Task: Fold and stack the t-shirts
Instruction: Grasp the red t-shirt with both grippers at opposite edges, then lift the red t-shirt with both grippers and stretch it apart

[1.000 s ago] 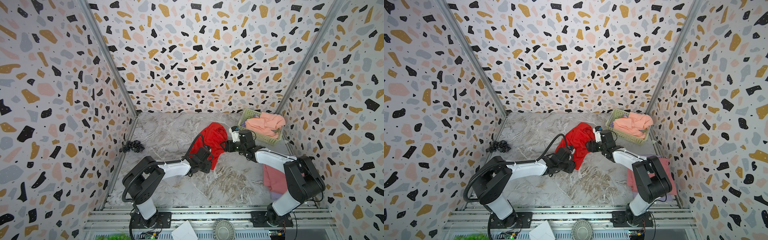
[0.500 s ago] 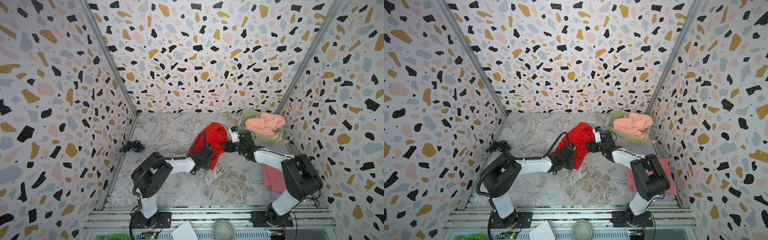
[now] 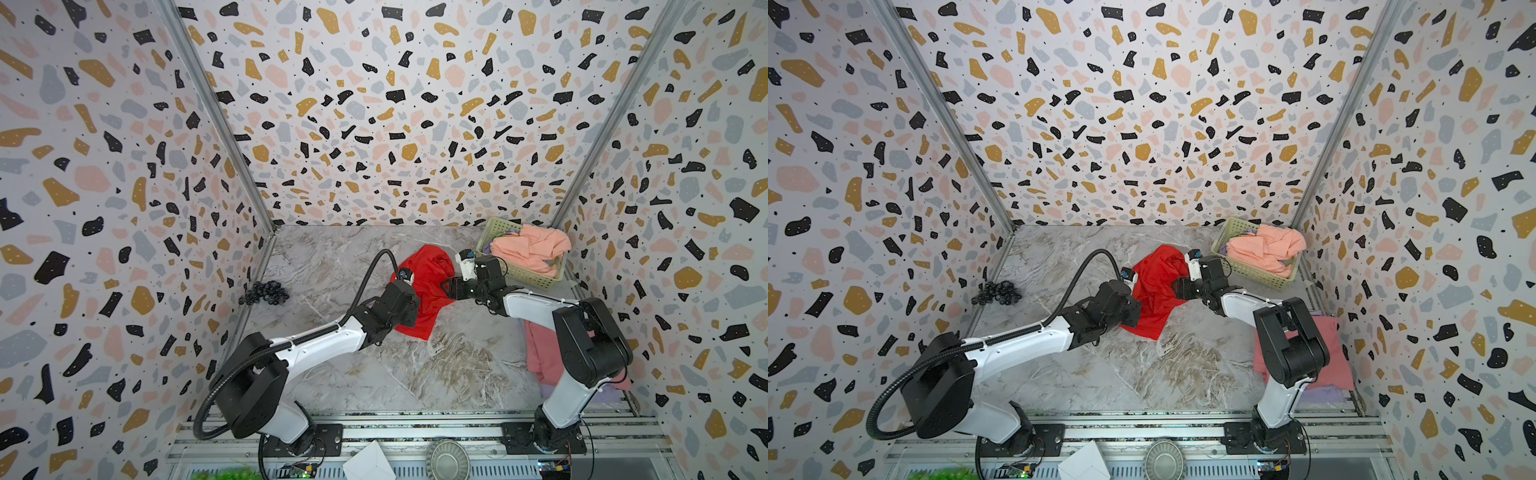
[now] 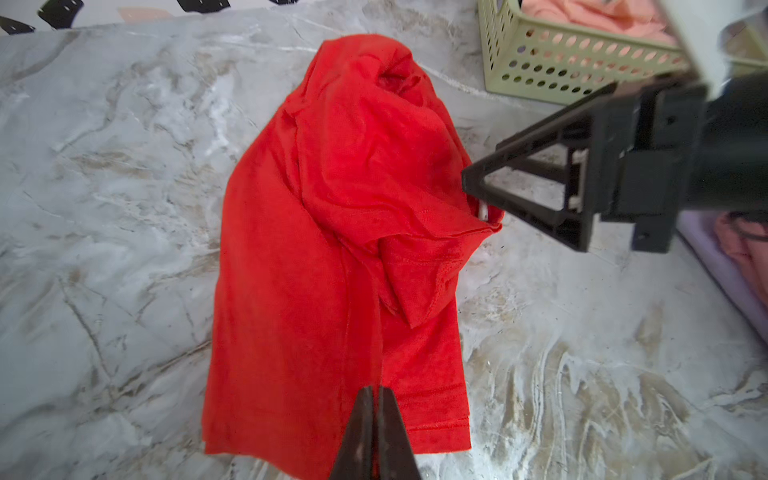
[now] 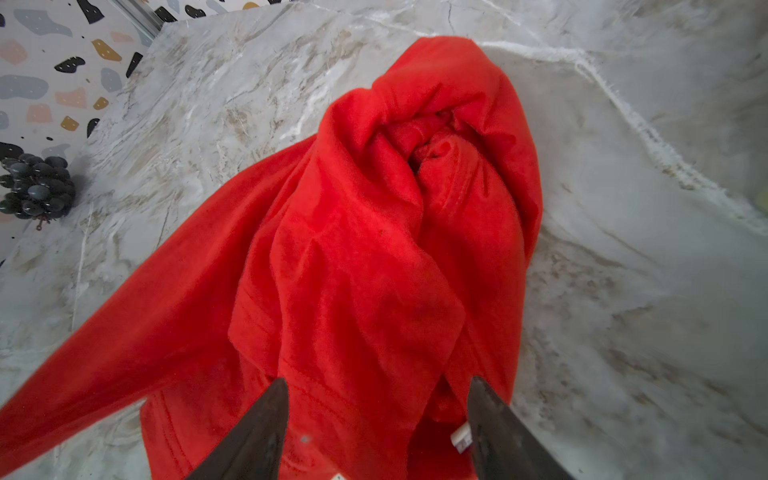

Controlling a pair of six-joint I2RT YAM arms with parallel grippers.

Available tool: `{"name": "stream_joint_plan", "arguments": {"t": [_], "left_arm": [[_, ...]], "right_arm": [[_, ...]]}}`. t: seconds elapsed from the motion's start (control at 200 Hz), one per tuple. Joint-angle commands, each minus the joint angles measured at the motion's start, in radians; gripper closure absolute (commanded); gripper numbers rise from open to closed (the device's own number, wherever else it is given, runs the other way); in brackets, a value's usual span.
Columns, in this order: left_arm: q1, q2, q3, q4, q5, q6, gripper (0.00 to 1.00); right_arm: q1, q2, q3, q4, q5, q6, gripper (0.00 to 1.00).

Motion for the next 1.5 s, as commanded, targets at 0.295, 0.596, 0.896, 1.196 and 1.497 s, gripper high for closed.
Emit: {"name": "stream_joint_plan", "arguments": {"t": [0.295,0.596,0.896,1.196,1.497], "left_arm": [[0.019,-0.079,-0.039,0.022,-0.034,-0.017,1.0],[0.046,-0.121,-0.053,0.029,-0.025,-0.026,1.0],[0.138,-0.223,-0.05,0.001,-0.058,0.007,1.0],[0.286,-0.402,0.087,-0.045,-0.212,0.107,1.0],[0.337,-0.59,0.213,-0.035,-0.353,0.219,1.0]], "right_arm": [[0.034,0.056,0.031,-0.065,0.035,0.076,0.34],[0.038,0.063,0.072,-0.025,0.137,0.058,0.89],[0.025,-0.207,0.16,-0.041,0.196,-0.052,1.0],[-0.062,-0.448,0.31,-0.13,0.164,-0.175,1.0],[-0.08,-0.707,0.277,-0.215,0.298,-0.204,0.72]]}}
